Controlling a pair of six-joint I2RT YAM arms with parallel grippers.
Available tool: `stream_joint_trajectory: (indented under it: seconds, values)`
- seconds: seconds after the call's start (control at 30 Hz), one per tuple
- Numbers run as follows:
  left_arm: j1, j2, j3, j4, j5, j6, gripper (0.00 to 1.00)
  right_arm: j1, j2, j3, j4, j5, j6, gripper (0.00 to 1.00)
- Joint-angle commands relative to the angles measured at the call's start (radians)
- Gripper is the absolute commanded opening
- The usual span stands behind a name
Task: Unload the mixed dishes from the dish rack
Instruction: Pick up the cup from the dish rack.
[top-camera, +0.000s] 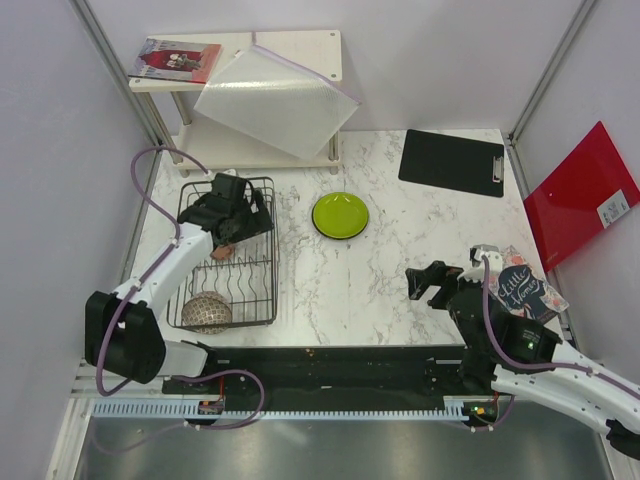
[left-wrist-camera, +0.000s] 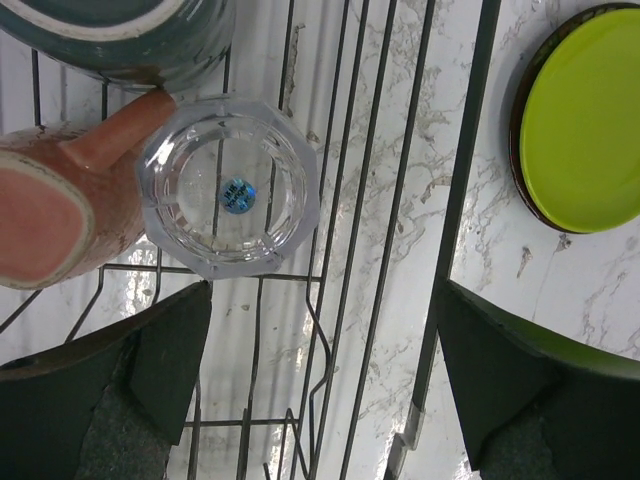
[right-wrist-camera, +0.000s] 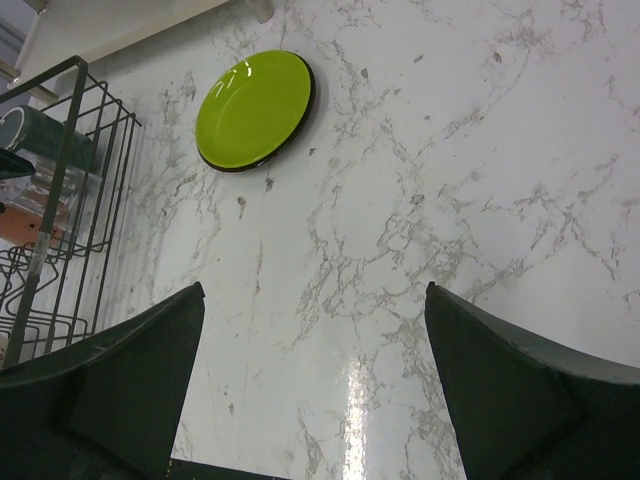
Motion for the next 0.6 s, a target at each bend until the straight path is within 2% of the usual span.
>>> stream_joint_trajectory:
  seconds: [0.0,0.27,0.57]
  values:
    - [0.026,0.027,0.069,0.020,-0.055,-0.043,0.98,0.002,0.022,0.012,0.026,0.014,-0.009,0.98]
    - [0.059,0.028,0.095,0.003,-0.095,-0.030,0.98,0.002,0.048,0.003,0.052,0.009,-0.012,0.98]
    - [0.086,0.102,0.081,0.040,-0.055,-0.028,0.98,0.003,0.075,0.009,0.070,0.001,-0.022,0.98]
